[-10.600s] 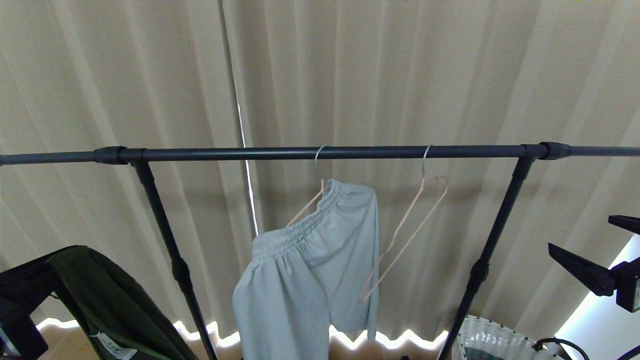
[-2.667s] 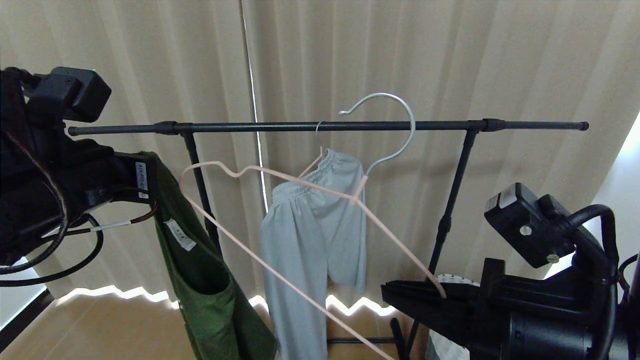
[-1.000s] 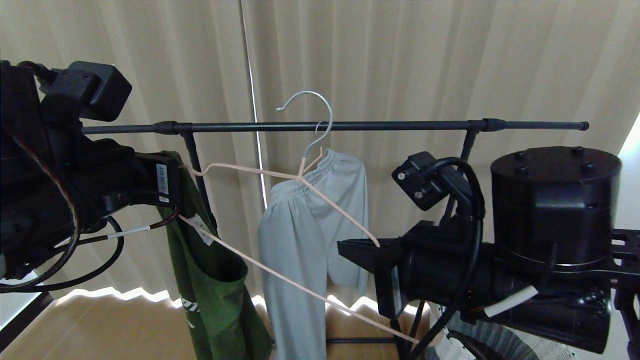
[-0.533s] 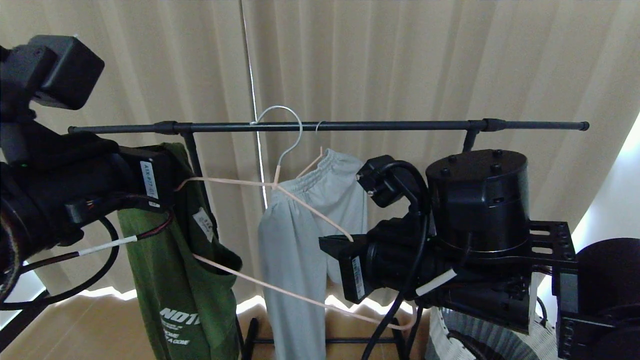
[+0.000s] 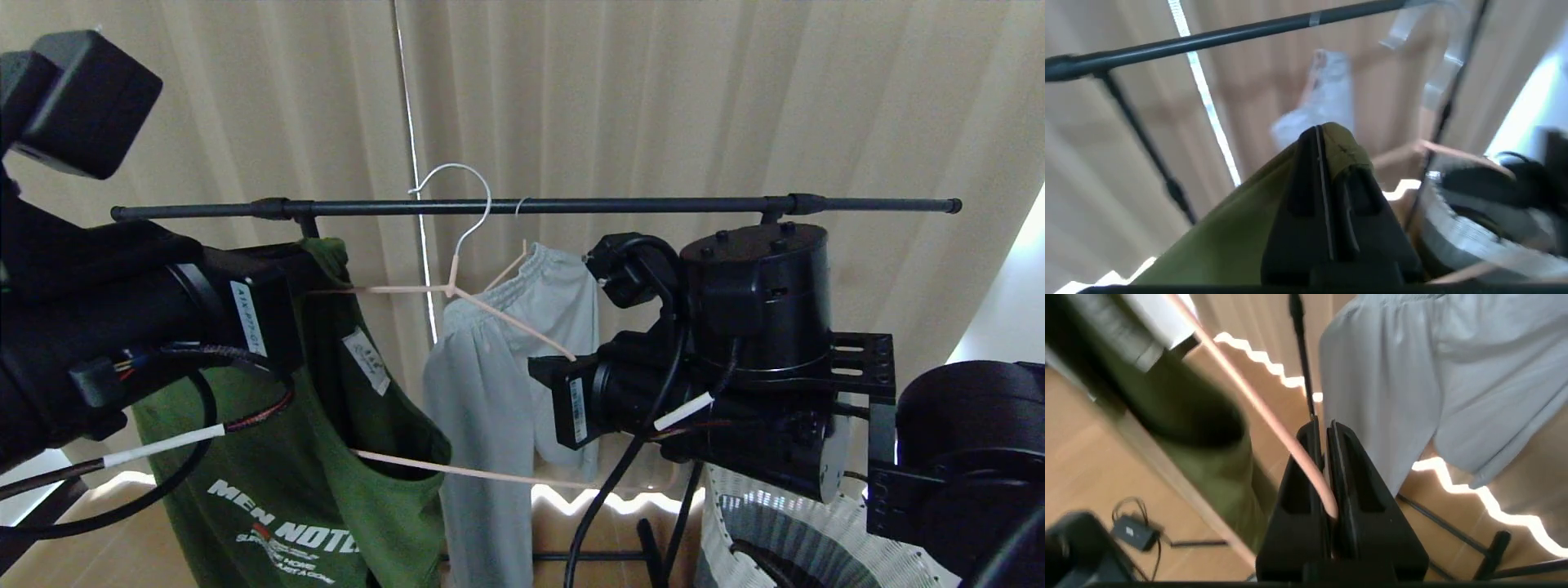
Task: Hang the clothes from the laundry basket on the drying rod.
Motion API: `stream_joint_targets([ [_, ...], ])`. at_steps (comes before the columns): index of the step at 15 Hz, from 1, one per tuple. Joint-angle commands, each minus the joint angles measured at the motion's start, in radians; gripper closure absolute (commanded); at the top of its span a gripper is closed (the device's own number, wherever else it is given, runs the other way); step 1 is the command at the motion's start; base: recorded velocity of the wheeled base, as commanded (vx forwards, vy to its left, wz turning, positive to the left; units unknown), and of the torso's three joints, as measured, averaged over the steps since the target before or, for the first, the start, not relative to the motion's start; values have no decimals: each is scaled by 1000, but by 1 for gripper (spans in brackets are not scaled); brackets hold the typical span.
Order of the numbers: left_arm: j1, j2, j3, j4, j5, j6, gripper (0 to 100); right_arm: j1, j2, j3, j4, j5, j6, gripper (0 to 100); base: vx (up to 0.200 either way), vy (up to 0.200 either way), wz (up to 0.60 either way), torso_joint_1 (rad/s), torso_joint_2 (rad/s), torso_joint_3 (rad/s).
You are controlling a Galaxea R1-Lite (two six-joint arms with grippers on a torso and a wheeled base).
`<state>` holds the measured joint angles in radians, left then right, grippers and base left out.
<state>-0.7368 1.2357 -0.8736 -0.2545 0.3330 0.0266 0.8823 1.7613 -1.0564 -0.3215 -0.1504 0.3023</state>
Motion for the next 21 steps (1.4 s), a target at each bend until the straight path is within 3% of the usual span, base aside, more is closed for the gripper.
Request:
stream_joint_targets([
  [1,-4,-27,28,-6,-89,-1,100,-17,46,-48,1,0,3,100,0,0,0,0,0,0],
  [4,10,-24,35,-11,-140,-2,100,-17,66,-80,4,-1,4,100,0,0,0,0,0,0],
  [6,93,-24,31,-35,-140,-2,100,-20,49,-66,24,-11,6,100,0,0,0,0,0,0],
  [10,221,-25,13,-40,-140,-1,100,-43,-11,-31,88,-126,3,100,0,0,0,0,0,0],
  [14,244,-25,16,-19,-120,7,100,-79,-32,-24,119,-267,-3,100,0,0,0,0,0,0],
  [21,205,-13,8,40,-92,9,100,-137,6,-68,117,-348,-46,100,0,0,0,0,0,0],
])
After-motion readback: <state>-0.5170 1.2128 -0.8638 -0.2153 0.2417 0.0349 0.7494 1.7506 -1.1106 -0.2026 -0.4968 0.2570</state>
